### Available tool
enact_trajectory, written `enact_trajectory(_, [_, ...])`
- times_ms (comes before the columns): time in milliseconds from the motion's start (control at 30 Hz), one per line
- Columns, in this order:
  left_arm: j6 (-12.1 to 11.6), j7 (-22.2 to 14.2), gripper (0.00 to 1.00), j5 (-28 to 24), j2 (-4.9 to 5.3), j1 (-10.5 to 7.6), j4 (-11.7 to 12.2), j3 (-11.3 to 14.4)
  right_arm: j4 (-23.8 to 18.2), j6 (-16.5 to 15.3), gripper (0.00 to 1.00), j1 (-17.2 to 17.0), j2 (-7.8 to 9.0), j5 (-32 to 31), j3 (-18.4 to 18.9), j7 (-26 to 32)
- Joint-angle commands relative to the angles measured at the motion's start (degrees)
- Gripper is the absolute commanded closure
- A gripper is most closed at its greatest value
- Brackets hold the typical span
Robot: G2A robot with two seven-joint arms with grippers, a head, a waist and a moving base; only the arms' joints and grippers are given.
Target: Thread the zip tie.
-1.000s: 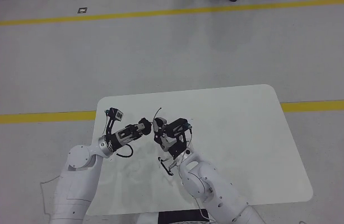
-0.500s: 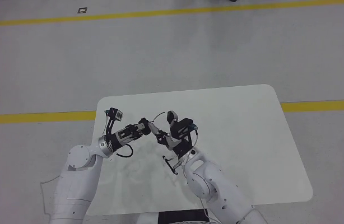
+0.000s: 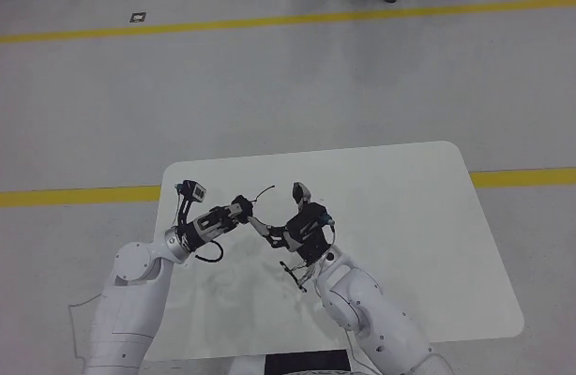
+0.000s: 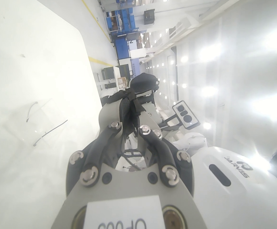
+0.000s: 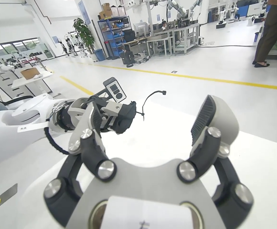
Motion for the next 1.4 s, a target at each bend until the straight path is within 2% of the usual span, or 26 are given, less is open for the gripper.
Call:
enact_trajectory(0, [4.89, 0.29, 1.00, -1.72, 0.25, -0.28, -0.03, -0.27, 0.67, 1.44, 0.00, 1.01, 0.57, -7.28, -0.15, -1.04])
enact_trajectory(67, [9.70, 0.22, 1.00, -3.84, 0.53, -0.50, -0.27, -0.88, 2.47, 2.33, 0.00, 4.15, 2.20, -7.28, -1.32, -1.67])
enact_trajectory(200, [17.57, -0.83, 1.00, -8.01, 1.04, -1.01, -0.89, -1.88, 5.74, 7.84, 0.00, 9.45, 6.20, -7.28, -6.79, -4.10])
enact_trajectory(333, [22.66, -1.72, 1.00, -10.45, 1.50, -1.65, -0.50, -2.25, 10.50, 15.58, 0.00, 16.29, 10.34, -7.28, -15.10, -6.73])
enact_trajectory(367, [23.21, -2.11, 1.00, -10.70, 1.59, -1.88, -0.60, -2.15, 11.56, 17.69, 0.00, 17.80, 11.18, -7.28, -17.58, -7.20])
enact_trajectory(400, [22.41, -2.80, 1.00, -10.12, 1.72, -2.24, -1.14, -2.14, 11.99, 19.06, 0.00, 18.68, 11.66, -7.28, -19.09, -7.34])
enact_trajectory(600, [22.41, -2.80, 1.00, -10.12, 1.72, -2.24, -1.14, -2.14, 11.99, 19.06, 0.00, 18.68, 11.66, -7.28, -19.09, -7.34])
enact_trajectory(667, [25.39, -1.13, 1.00, -13.64, 1.58, -2.21, -0.43, -1.71, 12.88, 18.49, 0.00, 19.33, 11.82, -7.28, -19.38, -7.25])
enact_trajectory(733, [28.23, -0.15, 1.00, -17.02, 1.60, -2.46, 0.43, -1.87, 14.05, 19.43, 0.00, 20.66, 12.14, -7.28, -20.80, -7.77])
enact_trajectory(833, [32.18, -0.39, 1.00, -21.47, 1.74, -2.79, 1.40, -2.20, 15.20, 21.24, 0.00, 21.93, 12.38, -7.28, -22.50, -9.23])
enact_trajectory(933, [35.09, -1.00, 1.00, -24.28, 1.96, -2.79, 2.20, -2.29, 16.13, 22.57, 0.00, 22.74, 12.27, -7.28, -23.90, -10.40])
enact_trajectory(1133, [35.09, -1.48, 1.00, -28.10, 2.77, -2.73, 4.94, 0.03, 18.59, 22.57, 0.00, 23.98, 11.03, -7.28, -23.95, -12.62])
enact_trajectory(1167, [33.20, -1.30, 1.00, -25.42, 3.13, -3.30, 3.27, -0.52, 18.57, 22.57, 0.00, 23.78, 10.69, -7.28, -23.08, -12.59])
enact_trajectory(1367, [33.20, -1.30, 1.00, -25.42, 3.13, -3.30, 3.27, -0.52, 18.57, 22.57, 0.00, 23.78, 10.69, -7.28, -23.08, -12.59])
